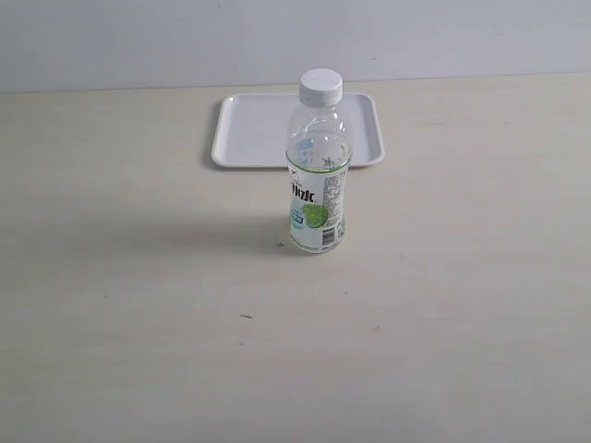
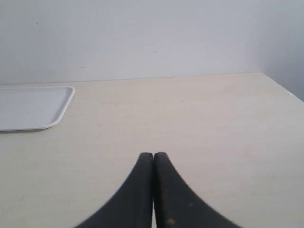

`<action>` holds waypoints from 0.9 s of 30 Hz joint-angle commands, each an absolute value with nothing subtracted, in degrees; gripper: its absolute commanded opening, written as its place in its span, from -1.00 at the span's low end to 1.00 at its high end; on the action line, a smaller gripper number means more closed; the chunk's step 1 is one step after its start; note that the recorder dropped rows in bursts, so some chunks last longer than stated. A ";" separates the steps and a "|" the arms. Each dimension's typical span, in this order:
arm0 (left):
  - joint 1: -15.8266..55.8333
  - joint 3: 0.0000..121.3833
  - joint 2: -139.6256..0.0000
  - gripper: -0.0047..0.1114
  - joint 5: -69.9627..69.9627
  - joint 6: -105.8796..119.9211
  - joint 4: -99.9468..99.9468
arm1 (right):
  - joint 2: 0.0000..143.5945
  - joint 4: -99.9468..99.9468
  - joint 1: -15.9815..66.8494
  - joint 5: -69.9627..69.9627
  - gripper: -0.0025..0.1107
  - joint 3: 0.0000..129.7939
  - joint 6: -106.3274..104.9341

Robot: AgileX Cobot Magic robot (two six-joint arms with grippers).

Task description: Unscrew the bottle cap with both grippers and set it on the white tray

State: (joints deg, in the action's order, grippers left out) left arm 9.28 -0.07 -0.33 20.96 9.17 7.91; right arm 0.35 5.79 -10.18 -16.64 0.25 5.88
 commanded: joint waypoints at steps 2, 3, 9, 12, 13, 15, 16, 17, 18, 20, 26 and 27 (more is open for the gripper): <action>9.58 0.00 0.00 -0.92 20.43 9.05 7.97 | 0.00 5.93 -10.62 -16.16 -0.96 0.00 5.85; 9.58 0.00 0.00 -0.92 20.43 9.05 7.97 | 0.00 5.93 -10.62 -16.16 -0.96 0.00 5.85; 9.58 0.00 0.00 -0.92 19.51 13.58 5.74 | 0.00 5.93 -10.62 -16.16 -0.96 0.00 5.85; 9.58 0.00 0.00 -0.92 14.93 20.96 4.67 | 0.00 5.93 -10.62 -16.16 -0.96 0.00 5.85; 9.58 0.00 0.00 -0.92 12.21 20.64 5.82 | 0.00 5.93 -10.62 -16.16 -0.96 0.00 5.85; 9.70 0.00 0.00 -0.92 4.95 17.61 14.84 | 0.00 5.93 -10.62 -16.16 -0.96 0.00 5.85; 9.70 0.00 0.00 -0.92 2.62 14.81 19.50 | 0.00 5.93 -10.62 -16.16 -0.96 0.00 5.85; 9.70 0.00 0.00 -0.92 0.34 12.26 24.81 | 0.00 5.93 -10.62 -16.16 -0.96 0.00 5.85; 9.70 0.00 0.00 -0.92 -1.23 11.26 28.24 | 0.00 5.93 -10.62 -16.16 -0.96 0.00 5.85; 9.70 0.00 0.00 -0.92 -3.74 11.28 30.26 | 0.00 5.93 -10.62 -16.16 -0.96 0.00 5.85; 9.70 0.00 0.00 -0.92 -20.30 9.27 30.00 | 0.00 5.93 -10.62 -16.16 -0.96 0.00 5.85; 9.70 0.00 0.00 -0.92 -24.17 8.05 30.00 | 0.00 5.93 -10.62 -16.16 -0.96 0.00 5.85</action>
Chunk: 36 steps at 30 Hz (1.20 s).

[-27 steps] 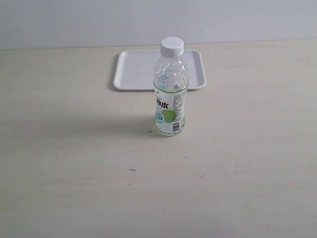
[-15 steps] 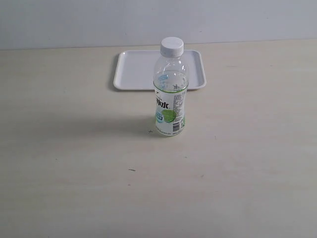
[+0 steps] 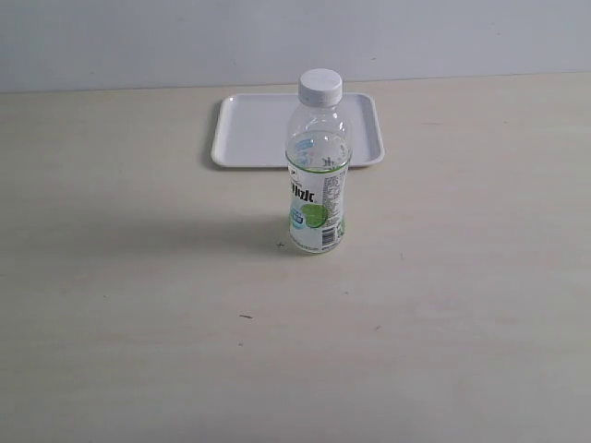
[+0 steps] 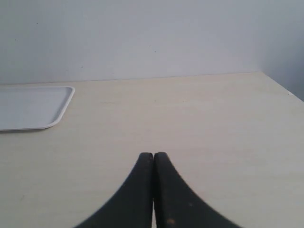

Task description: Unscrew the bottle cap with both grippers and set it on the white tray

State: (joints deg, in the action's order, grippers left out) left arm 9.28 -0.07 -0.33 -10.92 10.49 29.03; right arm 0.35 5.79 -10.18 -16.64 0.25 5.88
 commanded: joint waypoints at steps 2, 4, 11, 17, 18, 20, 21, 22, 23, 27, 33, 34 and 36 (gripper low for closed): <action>9.70 0.00 0.00 -0.92 -34.81 2.75 29.39 | 0.00 5.93 -10.62 -16.16 -0.96 0.00 5.85; 9.70 3.13 -3.60 -0.92 -39.02 -1.49 25.67 | 0.00 5.93 -10.62 -16.16 -0.96 0.00 5.85; 9.70 21.55 -42.81 -0.92 -38.78 -7.94 -7.60 | 0.00 5.93 -10.62 -16.16 -0.96 0.00 5.85; 9.78 28.59 -82.25 -0.91 -50.45 -17.14 -37.75 | 0.00 5.93 -10.62 -16.16 -0.96 0.00 5.85; 9.78 29.41 -86.34 -0.89 -53.94 -16.80 -40.33 | 0.00 5.93 -10.62 -16.16 -0.96 0.00 5.85; 9.78 31.25 -93.56 -0.80 -59.30 -16.73 -44.56 | 0.00 5.93 -10.62 -16.16 -0.96 0.00 5.85; 9.78 32.30 -96.62 -0.72 -60.82 -16.73 -45.96 | 0.00 5.93 -10.62 -16.16 -0.96 0.00 5.85; 9.78 33.27 -99.32 -0.63 -62.03 -16.73 -47.03 | 0.00 5.93 -10.62 -16.16 -0.96 0.00 5.85; 9.78 34.00 -101.23 -0.55 -62.82 -16.73 -47.63 | 0.00 5.93 -10.62 -16.16 -0.96 0.00 5.85; 9.78 36.23 -108.15 0.05 -66.04 -16.73 -49.45 | 0.00 5.93 -10.62 -16.16 -0.96 0.00 5.85; 9.78 38.25 -114.27 0.89 -69.96 -16.57 -54.59 | 0.00 5.93 -10.62 -16.16 -0.96 0.00 5.85; 9.78 38.53 -114.70 0.89 -69.96 -16.57 -54.47 | 0.00 5.93 -10.62 -16.16 -0.96 0.00 5.85; 9.92 39.20 -115.62 0.89 -69.96 -16.70 -54.24 | 0.00 5.93 -10.62 -16.16 -0.96 0.00 5.85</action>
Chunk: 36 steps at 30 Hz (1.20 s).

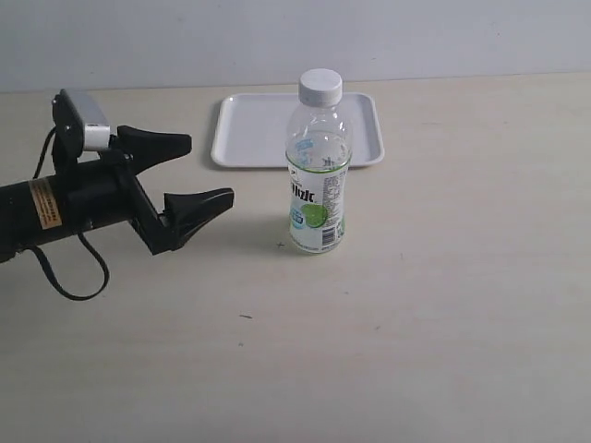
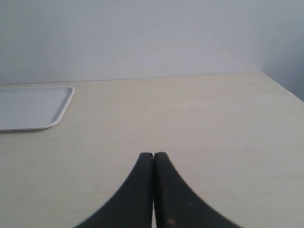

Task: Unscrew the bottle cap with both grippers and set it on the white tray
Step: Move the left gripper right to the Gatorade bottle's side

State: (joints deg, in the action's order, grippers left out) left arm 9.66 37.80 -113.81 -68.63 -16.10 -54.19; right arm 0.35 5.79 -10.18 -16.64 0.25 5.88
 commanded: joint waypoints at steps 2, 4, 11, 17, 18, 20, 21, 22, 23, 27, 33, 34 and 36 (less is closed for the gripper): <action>10.43 39.83 -116.44 0.89 -69.96 -16.70 -54.23 | 0.00 5.93 -10.62 -16.16 -0.96 0.00 5.85; 11.71 40.70 -117.45 0.89 -69.96 -16.70 -53.88 | 0.00 5.93 -10.62 -16.16 -0.96 0.00 5.85; 17.16 43.82 -120.25 0.89 -69.96 -15.36 -48.63 | 0.00 5.93 -10.62 -16.16 -0.96 0.00 5.85; 18.94 45.29 -122.23 0.89 -69.96 -15.23 -46.21 | 0.00 5.93 -10.62 -16.29 -0.96 0.00 5.85; 19.36 45.73 -122.77 0.89 -69.96 -15.23 -47.01 | 0.00 5.93 -10.62 -16.29 -0.96 0.00 5.85; 20.14 46.42 -123.83 0.89 -69.96 -15.23 -48.53 | 0.00 5.93 -10.62 -16.29 -0.96 0.00 5.85; 20.56 46.94 -124.39 0.89 -69.96 -15.23 -49.12 | 0.00 5.93 -10.62 -16.29 -0.96 0.00 5.85; 20.82 47.41 -124.92 0.89 -69.96 -15.23 -49.12 | 0.00 5.93 -10.62 -16.29 -0.96 0.00 5.85; 21.15 47.75 -125.37 0.89 -69.96 -15.23 -49.12 | 0.00 5.93 -10.62 -16.29 -0.96 0.00 5.85; 22.37 49.98 -128.02 0.89 -69.96 -15.35 -48.87 | 0.00 5.93 -10.62 -16.29 -0.96 0.00 5.85; 24.07 53.58 -131.53 0.89 -69.96 -15.23 -48.65 | 0.00 5.93 -10.62 -16.29 -0.96 0.00 5.85; 24.08 54.25 -131.93 0.89 -69.96 -15.23 -48.79 | 0.00 5.93 -10.62 -16.29 -0.96 0.00 5.85; 24.08 55.25 -132.73 0.89 -69.96 -15.35 -48.79 | 0.00 5.93 -10.62 -16.29 -0.96 0.00 5.85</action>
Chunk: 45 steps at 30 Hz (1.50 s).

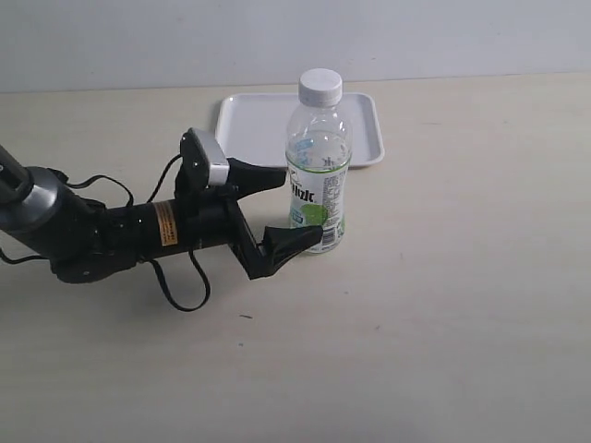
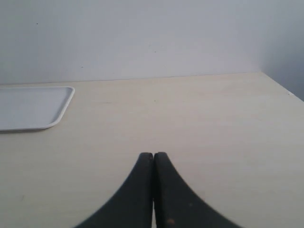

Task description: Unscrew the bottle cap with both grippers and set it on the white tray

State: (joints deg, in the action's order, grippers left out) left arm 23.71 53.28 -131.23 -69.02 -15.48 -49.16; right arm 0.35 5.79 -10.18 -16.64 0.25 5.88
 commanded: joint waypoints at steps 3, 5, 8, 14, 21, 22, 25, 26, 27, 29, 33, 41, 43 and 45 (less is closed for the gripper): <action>24.08 56.01 -132.98 0.89 -69.96 -15.35 -49.15 | 0.00 5.93 -10.62 -16.29 -0.96 0.00 5.85; 24.23 56.32 -133.24 0.89 -69.96 -15.44 -49.12 | 0.00 5.93 -10.62 -16.29 -0.96 0.00 5.85; 24.74 57.05 -133.96 0.89 -69.96 -15.44 -48.85 | 0.00 5.93 -10.62 -16.29 -0.96 0.00 5.85; 27.47 59.70 -135.44 0.89 -69.96 -15.08 -48.73 | 0.00 5.93 -10.62 -16.29 -0.96 0.00 5.85; 28.58 61.99 -137.00 0.89 -69.96 -13.80 -48.60 | 0.00 5.93 -10.62 -16.29 -0.96 0.00 5.85; 28.58 62.09 -137.28 0.89 -69.96 -13.80 -48.60 | 0.00 5.93 -10.62 -16.29 -0.96 0.00 5.85; 28.58 62.14 -137.29 0.89 -69.96 -13.70 -48.29 | 0.00 5.93 -10.62 -16.29 -0.96 0.00 5.85; 28.58 62.14 -137.29 0.88 -69.96 -13.70 -47.98 | 0.00 5.93 -10.62 -16.29 -0.96 0.00 5.85; 28.58 62.14 -137.29 0.86 -69.96 -13.70 -47.50 | 0.00 5.93 -10.62 -16.29 -0.96 0.00 5.85; 28.58 62.14 -137.29 0.76 -69.96 -13.70 -46.36 | 0.00 5.93 -10.62 -16.29 -0.96 0.00 5.85; 28.58 62.14 -137.29 0.25 -69.96 -13.70 -44.23 | 0.00 5.93 -10.62 -16.29 -0.96 0.00 5.85; 28.58 62.14 -137.29 -0.92 -69.96 -13.47 -44.50 | 0.00 5.93 -10.62 -16.29 -0.96 0.00 5.85; 28.58 62.14 -137.29 -0.92 -69.96 -13.47 -44.50 | 0.00 5.93 -10.62 -16.29 -0.96 0.00 5.85; 28.58 62.14 -137.29 -0.92 -69.96 -13.47 -44.62 | 0.00 5.93 -10.62 -16.29 -0.96 0.00 5.85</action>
